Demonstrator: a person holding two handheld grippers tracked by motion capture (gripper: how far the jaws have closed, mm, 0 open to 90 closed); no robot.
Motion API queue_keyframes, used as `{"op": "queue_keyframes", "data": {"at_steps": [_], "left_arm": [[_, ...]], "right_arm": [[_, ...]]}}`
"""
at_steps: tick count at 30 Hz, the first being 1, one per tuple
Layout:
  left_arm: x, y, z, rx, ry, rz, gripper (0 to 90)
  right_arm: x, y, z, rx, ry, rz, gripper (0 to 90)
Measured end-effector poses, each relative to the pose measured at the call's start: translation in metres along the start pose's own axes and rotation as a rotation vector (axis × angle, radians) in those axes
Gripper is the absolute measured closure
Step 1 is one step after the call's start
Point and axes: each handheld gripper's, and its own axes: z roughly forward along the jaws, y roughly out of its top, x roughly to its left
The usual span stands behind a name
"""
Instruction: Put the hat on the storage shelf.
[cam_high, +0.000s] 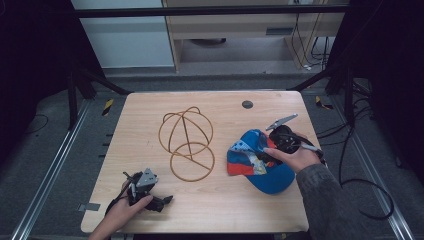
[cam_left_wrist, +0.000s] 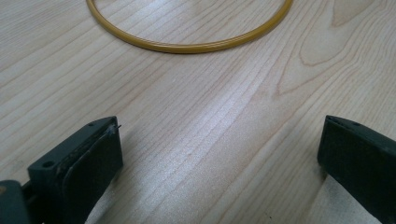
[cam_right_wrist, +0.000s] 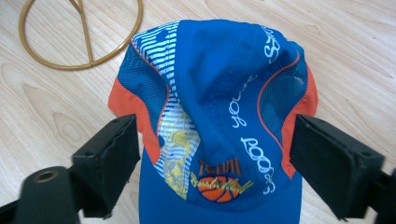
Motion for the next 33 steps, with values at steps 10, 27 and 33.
{"op": "queue_keyframes", "data": {"at_steps": [10,27,33], "left_arm": [[0.0,0.0,0.0,0.003,0.0,0.003,0.0],[0.0,0.001,0.0,0.001,0.0,0.001,0.0],[0.0,0.001,0.0,0.001,-0.001,0.002,0.0]], "right_arm": [[-0.005,0.015,0.016,0.047,0.038,0.002,26.6],[-0.007,0.015,0.033,0.102,0.034,0.011,40.8],[-0.01,0.006,0.042,0.132,0.055,0.029,58.0]]}}
